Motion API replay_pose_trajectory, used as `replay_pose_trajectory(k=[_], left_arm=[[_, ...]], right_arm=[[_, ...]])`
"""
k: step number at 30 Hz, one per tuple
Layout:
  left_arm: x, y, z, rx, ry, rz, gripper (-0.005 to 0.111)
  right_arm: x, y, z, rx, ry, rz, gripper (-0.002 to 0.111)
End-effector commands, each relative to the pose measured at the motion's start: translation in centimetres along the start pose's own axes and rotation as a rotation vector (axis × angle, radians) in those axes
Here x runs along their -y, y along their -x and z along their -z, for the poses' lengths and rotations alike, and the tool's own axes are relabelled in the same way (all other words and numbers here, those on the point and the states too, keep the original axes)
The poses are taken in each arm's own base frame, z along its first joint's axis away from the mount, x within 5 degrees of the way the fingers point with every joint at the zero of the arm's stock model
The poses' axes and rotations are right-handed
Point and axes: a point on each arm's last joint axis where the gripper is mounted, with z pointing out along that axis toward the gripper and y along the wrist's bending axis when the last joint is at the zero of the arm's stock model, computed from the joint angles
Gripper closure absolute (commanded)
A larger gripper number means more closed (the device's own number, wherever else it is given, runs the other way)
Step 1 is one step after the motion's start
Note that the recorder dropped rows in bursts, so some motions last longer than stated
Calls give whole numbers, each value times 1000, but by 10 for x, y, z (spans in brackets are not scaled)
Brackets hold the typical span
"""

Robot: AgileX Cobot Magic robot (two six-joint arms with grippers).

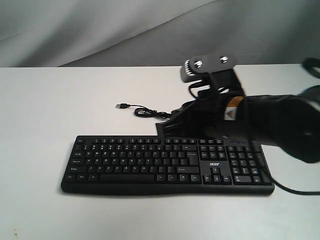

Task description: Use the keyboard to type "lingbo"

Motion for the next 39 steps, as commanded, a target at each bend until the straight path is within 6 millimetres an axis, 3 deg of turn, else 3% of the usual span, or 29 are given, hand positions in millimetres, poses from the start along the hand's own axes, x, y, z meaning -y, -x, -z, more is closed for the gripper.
replay_pose_trajectory(k=[1,8,14,21,25,32,39], left_arm=[[0,-1,0,3,-1,12,106],[0,-1,0,3,-1,12,106],[0,-1,0,3,-1,12,106],[0,-1,0,3,-1,12,106],[0,-1,0,3,-1,12,106],[0,-1,0,3,-1,12,106],[0,-1,0,3,-1,12,106]], right_arm=[[-1,19,61,208,22,79,108],[-7,44,151,523,40,218,108],[-8,41,195,616,34,300,108],[-3,25,220,548,21,326,108],[18,13,222,544,-84,161,108],[54,-43,232,600,-377,-79,108],[52,-92,239,643,-518,-57,108]])
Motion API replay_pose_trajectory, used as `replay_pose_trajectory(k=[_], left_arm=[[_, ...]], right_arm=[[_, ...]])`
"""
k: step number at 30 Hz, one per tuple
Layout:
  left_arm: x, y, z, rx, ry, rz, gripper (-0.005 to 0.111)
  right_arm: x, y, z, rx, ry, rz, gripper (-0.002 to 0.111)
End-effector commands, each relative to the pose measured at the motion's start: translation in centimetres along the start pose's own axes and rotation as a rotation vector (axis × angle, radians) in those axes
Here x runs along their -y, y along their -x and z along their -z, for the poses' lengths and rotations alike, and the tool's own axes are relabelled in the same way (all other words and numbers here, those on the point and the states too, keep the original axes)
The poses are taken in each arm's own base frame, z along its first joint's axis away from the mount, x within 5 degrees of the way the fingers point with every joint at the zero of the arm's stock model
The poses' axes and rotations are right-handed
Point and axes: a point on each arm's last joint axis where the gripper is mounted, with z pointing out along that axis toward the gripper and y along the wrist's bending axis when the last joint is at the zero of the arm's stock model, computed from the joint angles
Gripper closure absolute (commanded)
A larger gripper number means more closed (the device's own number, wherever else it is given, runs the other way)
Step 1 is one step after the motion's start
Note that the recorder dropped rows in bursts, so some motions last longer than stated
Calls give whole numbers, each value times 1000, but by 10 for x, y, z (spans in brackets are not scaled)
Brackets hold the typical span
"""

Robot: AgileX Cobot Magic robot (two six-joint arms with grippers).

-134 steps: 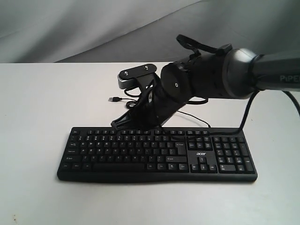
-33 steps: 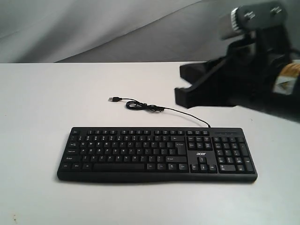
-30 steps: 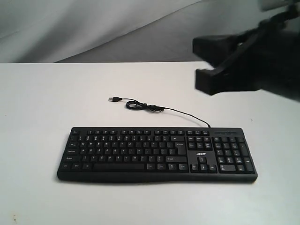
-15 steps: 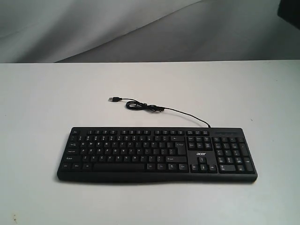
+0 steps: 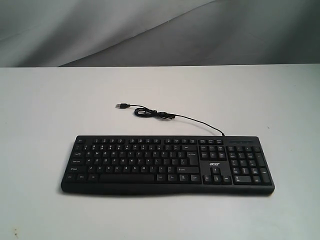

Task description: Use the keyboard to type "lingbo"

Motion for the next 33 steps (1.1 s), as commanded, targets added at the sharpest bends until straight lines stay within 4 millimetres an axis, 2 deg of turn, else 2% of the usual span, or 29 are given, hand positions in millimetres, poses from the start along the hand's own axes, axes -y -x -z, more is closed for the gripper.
replay_pose_trajectory(k=[1,5,10,16,27,33], left_arm=[[0,-1,0,3,-1,12,106],[0,-1,0,3,-1,12,106],[0,-1,0,3,-1,12,106],[0,-1,0,3,-1,12,106],[0,-1,0,3,-1,12,106],[0,-1,0,3,-1,12,106]], right_arm=[[2,-16,18,24,-42,57,108],[1,-21,29,25,-43,127,108],[2,-26,28,14,-46,135,108],[8,-58,18,-66,-64,133,108],[19,-110,11,-150,-104,127,108],[20,-116,11,-189,-111,162,108]])
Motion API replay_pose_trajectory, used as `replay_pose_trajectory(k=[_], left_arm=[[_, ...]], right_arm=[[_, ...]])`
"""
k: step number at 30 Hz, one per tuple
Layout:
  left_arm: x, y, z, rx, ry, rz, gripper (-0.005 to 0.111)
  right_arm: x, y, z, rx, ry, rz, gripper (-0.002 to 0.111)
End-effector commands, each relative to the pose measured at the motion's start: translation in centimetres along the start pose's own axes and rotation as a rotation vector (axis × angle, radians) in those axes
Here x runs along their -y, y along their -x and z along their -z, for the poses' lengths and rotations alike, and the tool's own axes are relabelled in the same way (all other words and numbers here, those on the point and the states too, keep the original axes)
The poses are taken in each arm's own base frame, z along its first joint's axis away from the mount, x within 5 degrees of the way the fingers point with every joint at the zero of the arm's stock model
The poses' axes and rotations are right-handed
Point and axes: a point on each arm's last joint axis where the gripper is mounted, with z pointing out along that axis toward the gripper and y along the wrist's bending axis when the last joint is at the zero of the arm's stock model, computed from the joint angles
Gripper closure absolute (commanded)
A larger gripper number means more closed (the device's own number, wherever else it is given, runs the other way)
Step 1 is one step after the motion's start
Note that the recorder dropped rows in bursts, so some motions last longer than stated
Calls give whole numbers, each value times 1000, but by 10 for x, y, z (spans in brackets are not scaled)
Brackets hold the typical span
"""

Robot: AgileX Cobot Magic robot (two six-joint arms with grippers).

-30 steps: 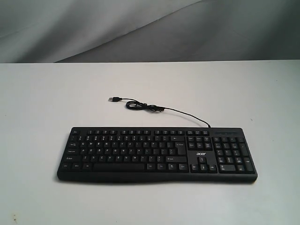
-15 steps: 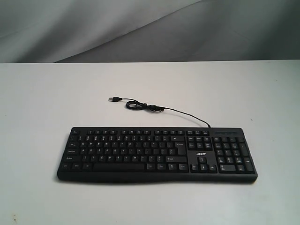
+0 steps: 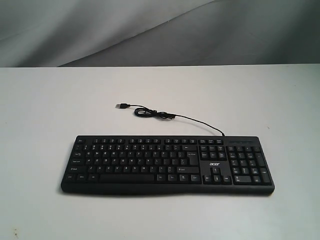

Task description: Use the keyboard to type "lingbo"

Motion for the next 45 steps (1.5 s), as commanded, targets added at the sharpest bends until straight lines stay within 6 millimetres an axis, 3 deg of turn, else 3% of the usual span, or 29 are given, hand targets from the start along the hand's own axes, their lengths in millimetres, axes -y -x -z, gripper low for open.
replay_pose_trajectory(k=[1,45], left_arm=[[0,-1,0,3,-1,12,106],[0,-1,0,3,-1,12,106]], right_arm=[[2,-2,0,-7,-23,48,108],[3,-4,0,-27,-33,88,108]])
